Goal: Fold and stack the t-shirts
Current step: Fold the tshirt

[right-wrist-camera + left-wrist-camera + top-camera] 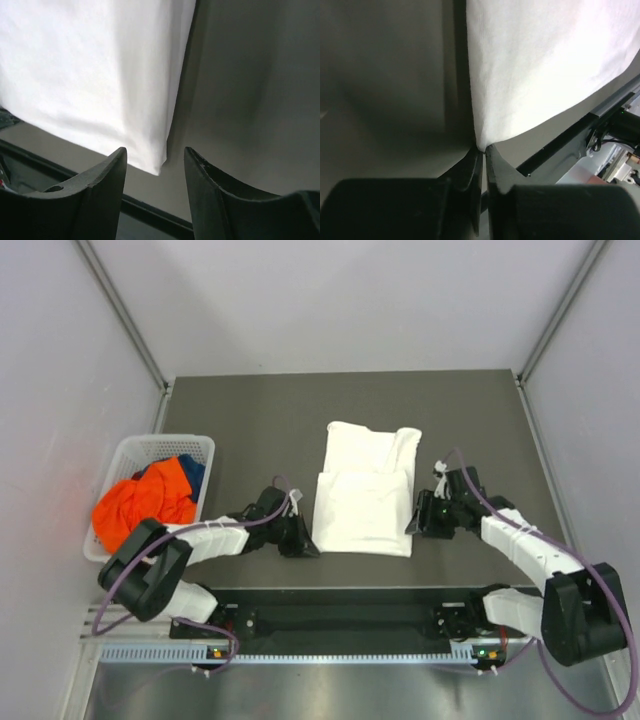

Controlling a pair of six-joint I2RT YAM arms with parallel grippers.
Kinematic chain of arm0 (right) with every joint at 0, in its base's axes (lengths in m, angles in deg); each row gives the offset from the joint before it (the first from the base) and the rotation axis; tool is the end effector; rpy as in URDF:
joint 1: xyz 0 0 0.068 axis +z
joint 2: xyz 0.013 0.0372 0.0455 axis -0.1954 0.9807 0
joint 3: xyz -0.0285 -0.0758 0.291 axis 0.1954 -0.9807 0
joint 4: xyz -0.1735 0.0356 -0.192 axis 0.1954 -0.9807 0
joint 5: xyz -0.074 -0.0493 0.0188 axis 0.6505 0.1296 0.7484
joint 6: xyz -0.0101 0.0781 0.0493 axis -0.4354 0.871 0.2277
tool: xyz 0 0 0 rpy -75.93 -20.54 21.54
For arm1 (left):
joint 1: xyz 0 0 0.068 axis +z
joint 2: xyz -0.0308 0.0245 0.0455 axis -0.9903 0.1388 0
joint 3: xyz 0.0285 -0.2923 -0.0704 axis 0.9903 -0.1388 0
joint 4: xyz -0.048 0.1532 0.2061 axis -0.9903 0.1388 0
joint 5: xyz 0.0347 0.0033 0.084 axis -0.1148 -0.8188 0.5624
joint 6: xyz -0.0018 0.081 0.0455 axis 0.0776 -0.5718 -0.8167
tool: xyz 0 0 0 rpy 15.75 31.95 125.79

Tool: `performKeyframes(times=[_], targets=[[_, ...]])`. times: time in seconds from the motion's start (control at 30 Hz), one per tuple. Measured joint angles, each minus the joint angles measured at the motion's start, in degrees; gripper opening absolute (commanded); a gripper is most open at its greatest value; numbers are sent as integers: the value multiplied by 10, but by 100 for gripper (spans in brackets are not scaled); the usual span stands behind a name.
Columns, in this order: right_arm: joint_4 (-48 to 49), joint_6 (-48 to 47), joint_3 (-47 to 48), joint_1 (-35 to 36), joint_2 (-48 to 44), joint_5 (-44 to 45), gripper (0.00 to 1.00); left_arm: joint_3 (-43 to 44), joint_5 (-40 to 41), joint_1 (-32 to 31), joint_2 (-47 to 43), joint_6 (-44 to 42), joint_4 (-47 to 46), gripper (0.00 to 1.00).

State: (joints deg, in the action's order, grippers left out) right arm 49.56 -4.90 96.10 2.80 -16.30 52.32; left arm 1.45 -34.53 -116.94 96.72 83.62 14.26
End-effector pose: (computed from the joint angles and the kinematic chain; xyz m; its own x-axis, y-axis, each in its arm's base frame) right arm 0.2022 0.0769 0.1705 -0.9189 0.1726 -0.3548 -0.0038 0.8953 0.4455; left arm 0.1956 -0.1806 0.1214 -0.9816 -0.1215 -0.1470 0.0084 0.7423 -0.6700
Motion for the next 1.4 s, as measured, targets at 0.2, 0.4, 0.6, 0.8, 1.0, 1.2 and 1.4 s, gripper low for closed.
performKeyframes(times=[0.2,0.4,0.6,0.8,1.0,1.2,1.4], targets=[[21,47,-67,64,-3,2,43,-25,34,-3,-82,28,54,46],[38,75,-97,85,-46,22,0,21,63,-3,-66,11,115,49],[33,97,-123,93,-106,57,10,89,85,31,-24,-19,151,50],[9,108,-130,96,-141,66,50,135,61,106,-5,-53,148,51],[12,82,-34,93,-71,78,49,219,8,159,96,-94,99,51],[73,-14,123,45,94,61,50,271,-66,203,219,-104,41,51],[104,-88,181,-6,194,27,55,299,-102,209,257,-110,-1,51]])
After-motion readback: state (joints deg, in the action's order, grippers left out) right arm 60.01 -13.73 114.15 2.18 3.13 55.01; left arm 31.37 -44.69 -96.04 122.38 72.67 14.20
